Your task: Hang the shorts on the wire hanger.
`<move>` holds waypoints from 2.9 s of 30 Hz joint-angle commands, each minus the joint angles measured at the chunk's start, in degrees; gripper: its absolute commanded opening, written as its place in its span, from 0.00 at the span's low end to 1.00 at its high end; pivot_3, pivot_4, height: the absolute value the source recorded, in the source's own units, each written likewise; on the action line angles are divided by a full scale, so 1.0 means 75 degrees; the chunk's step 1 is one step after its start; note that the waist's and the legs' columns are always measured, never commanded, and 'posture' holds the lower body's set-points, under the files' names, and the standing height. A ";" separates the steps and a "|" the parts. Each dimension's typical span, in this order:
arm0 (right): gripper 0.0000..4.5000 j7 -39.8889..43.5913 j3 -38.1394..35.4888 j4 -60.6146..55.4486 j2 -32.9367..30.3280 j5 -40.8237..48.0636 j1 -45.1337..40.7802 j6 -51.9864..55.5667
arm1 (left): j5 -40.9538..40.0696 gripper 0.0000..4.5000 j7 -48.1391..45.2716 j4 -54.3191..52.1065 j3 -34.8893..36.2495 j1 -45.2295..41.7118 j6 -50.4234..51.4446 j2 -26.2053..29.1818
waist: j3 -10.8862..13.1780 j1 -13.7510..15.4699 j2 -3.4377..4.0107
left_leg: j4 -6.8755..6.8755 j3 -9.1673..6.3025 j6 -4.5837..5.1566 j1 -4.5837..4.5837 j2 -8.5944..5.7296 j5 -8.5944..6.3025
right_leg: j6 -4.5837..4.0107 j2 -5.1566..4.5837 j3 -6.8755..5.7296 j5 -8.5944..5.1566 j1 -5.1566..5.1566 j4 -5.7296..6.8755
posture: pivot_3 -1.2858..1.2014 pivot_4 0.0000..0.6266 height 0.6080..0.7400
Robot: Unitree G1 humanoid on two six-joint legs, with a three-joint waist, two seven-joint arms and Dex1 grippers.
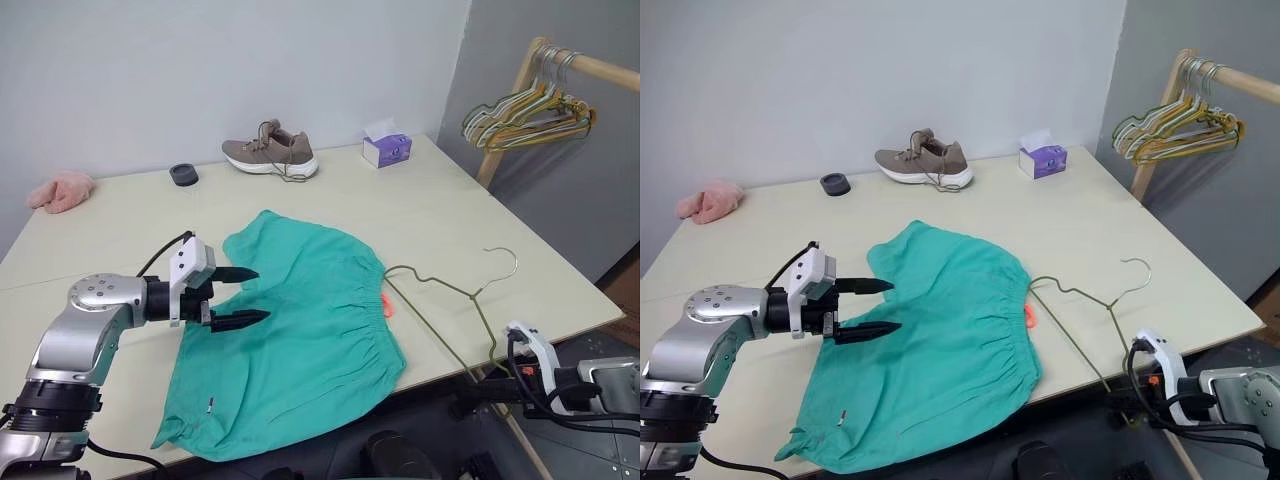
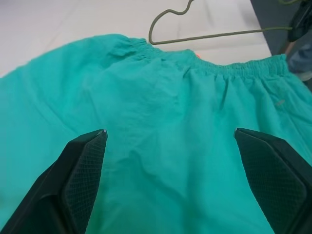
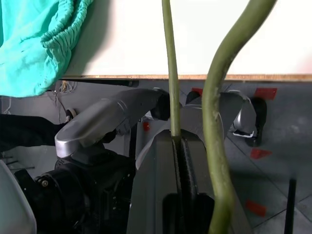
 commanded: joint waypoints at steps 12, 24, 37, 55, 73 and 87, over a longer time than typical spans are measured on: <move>0.00 -0.0038 -0.0107 0.0016 -0.0065 0.0265 -0.0249 0.0015 | 0.0055 0.97 0.0107 -0.0007 0.0149 -0.0056 -0.0171 0.0051 | 0.0000 0.0003 0.0000 | 0.0001 0.0000 0.0001 0.0000 0.0000 -0.0001 | 0.0000 0.0000 0.0001 0.0000 0.0000 0.0000 | 0.38 0.00 1.00; 0.00 -0.0259 -0.0190 -0.0214 0.0098 0.0425 0.0135 0.0056 | 0.0089 0.97 0.0063 0.0073 0.0040 -0.0171 -0.0179 0.0011 | 0.0000 -0.0007 0.0000 | 0.0000 0.0002 0.0002 0.0000 0.0000 -0.0001 | 0.0001 0.0000 0.0002 0.0000 0.0000 0.0000 | 0.38 0.00 1.00; 0.00 -0.0168 0.0204 -0.0189 -0.0009 0.0607 -0.0416 0.0022 | 0.0079 0.97 0.0123 0.0013 0.0123 -0.0062 -0.0159 0.0050 | 0.0000 -0.0005 0.0000 | -0.0001 0.0001 0.0002 0.0000 0.0000 -0.0002 | 0.0001 0.0000 0.0002 -0.0001 -0.0001 0.0000 | 0.38 0.00 1.00; 0.00 -0.0270 0.2287 0.1072 -0.0030 -0.0386 -0.2179 -0.0927 | 0.0080 0.97 0.0483 0.0221 0.0178 -0.0332 -0.0174 -0.0070 | -0.0003 -0.0010 -0.0009 | 0.0000 0.0000 0.0002 -0.0002 0.0000 -0.0002 | 0.0002 -0.0002 0.0003 -0.0001 -0.0003 -0.0002 | 0.39 0.00 1.00; 0.00 -0.0073 0.2339 0.1197 0.0662 0.0302 -0.3496 0.0057 | -0.0059 0.97 0.0908 0.0445 0.0427 -0.0530 -0.0131 -0.0207 | -0.0005 0.0034 -0.0008 | 0.0002 -0.0016 0.0003 -0.0010 -0.0003 -0.0003 | 0.0004 -0.0007 -0.0006 0.0001 -0.0008 0.0001 | 0.40 0.00 1.00; 0.00 -0.0252 0.3611 0.2000 0.0785 -0.0680 -0.4045 -0.0643 | -0.0087 0.97 0.0915 0.0434 0.0489 -0.0523 -0.0104 -0.0168 | -0.0005 0.0028 -0.0008 | 0.0006 -0.0012 0.0003 -0.0012 -0.0003 -0.0002 | 0.0008 -0.0009 -0.0003 0.0004 -0.0013 0.0002 | 0.40 0.00 1.00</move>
